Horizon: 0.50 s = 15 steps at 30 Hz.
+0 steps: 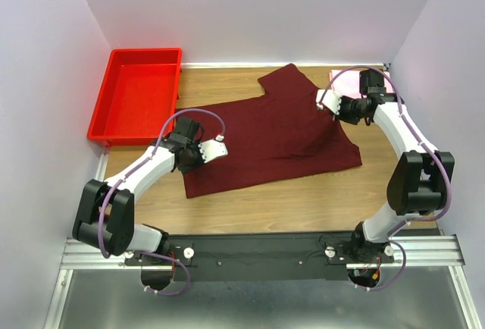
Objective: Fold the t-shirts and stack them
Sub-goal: Fold the tshirt
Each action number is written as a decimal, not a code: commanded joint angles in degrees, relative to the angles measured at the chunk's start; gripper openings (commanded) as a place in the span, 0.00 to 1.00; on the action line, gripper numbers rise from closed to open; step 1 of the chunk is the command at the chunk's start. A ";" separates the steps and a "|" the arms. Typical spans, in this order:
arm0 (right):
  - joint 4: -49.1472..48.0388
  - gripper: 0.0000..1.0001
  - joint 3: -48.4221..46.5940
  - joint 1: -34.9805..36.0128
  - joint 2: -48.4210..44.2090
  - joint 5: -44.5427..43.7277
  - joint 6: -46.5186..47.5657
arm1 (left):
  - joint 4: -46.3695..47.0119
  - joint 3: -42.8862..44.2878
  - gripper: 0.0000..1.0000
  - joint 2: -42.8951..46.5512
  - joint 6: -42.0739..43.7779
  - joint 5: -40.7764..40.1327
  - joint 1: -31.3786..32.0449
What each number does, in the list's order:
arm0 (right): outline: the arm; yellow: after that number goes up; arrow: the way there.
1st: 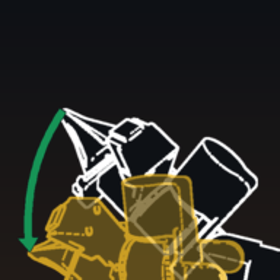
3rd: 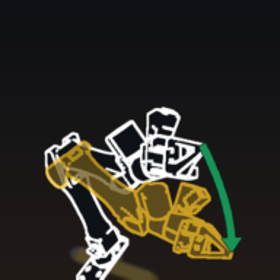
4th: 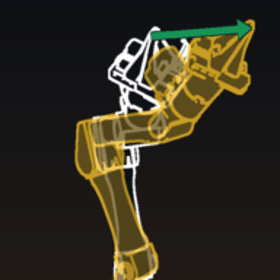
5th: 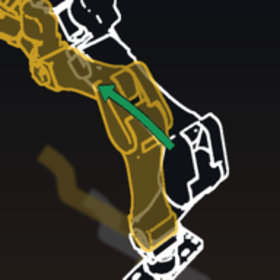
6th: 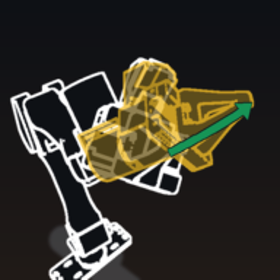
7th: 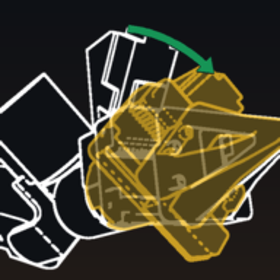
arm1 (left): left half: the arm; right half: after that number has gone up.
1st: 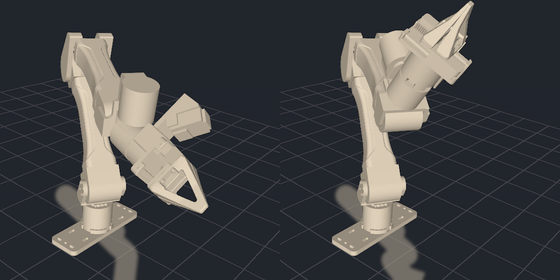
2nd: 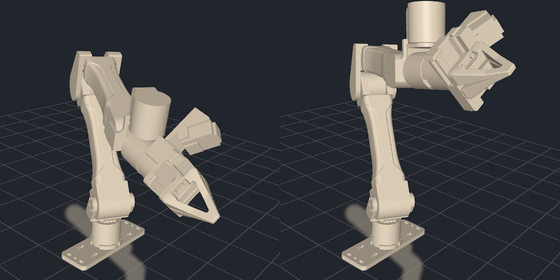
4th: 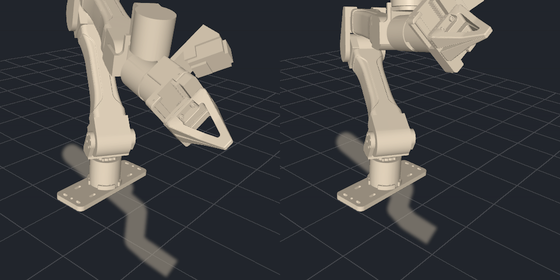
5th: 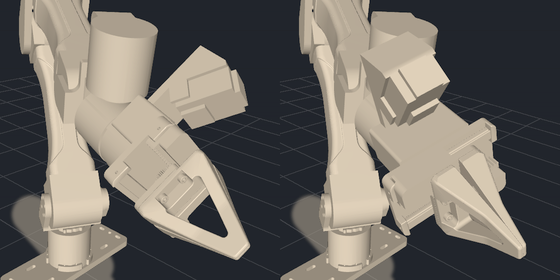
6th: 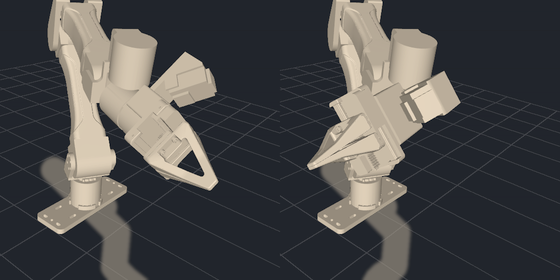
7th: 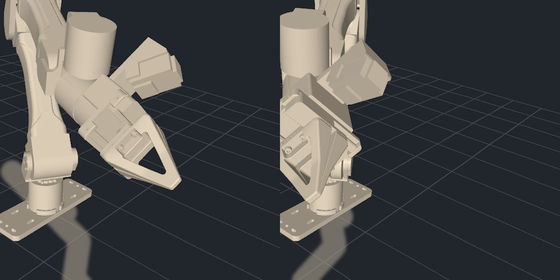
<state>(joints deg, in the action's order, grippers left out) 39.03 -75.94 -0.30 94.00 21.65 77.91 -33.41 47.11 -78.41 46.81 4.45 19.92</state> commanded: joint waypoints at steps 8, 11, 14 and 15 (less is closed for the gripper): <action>-2.64 0.01 -3.42 2.23 5.58 -3.63 -5.92 | 2.91 0.87 0.00 -4.82 -1.01 -2.95 -0.32; -3.25 0.01 -4.56 2.32 7.60 -5.21 -8.90 | 3.52 1.40 0.00 -6.48 -1.54 -3.22 -0.32; -3.52 0.01 -5.79 2.32 9.10 -5.92 -11.02 | 3.70 2.02 0.00 -7.37 -2.07 -3.39 -0.50; -3.52 0.01 -5.97 2.32 9.53 -6.00 -11.89 | 3.88 2.11 0.00 -7.72 -2.07 -3.48 -0.50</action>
<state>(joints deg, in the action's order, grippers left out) 36.82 -79.64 1.93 101.69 17.91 70.41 -30.52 47.55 -85.12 45.91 2.87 19.86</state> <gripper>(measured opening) 0.012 0.004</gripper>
